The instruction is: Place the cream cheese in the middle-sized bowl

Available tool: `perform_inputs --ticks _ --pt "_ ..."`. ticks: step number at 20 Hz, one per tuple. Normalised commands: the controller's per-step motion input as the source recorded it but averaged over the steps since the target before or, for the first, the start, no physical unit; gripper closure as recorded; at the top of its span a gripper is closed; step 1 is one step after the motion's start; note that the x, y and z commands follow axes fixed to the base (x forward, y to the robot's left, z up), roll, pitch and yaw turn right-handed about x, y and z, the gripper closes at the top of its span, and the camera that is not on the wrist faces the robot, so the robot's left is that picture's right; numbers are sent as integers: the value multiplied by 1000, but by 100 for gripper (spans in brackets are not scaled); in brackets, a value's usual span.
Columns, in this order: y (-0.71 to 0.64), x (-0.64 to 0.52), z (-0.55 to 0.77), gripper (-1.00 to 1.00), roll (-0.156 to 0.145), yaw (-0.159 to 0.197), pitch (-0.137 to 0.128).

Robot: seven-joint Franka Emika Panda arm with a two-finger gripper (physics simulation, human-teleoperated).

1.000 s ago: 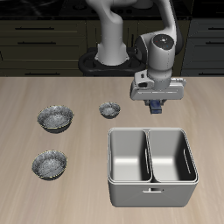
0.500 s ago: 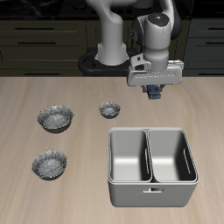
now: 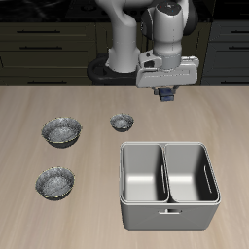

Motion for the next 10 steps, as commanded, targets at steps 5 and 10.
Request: perform_inputs --ticks 5,10 --pt "-473 61 363 100 7 -2 -28" --pt "-384 69 261 100 69 -11 16"
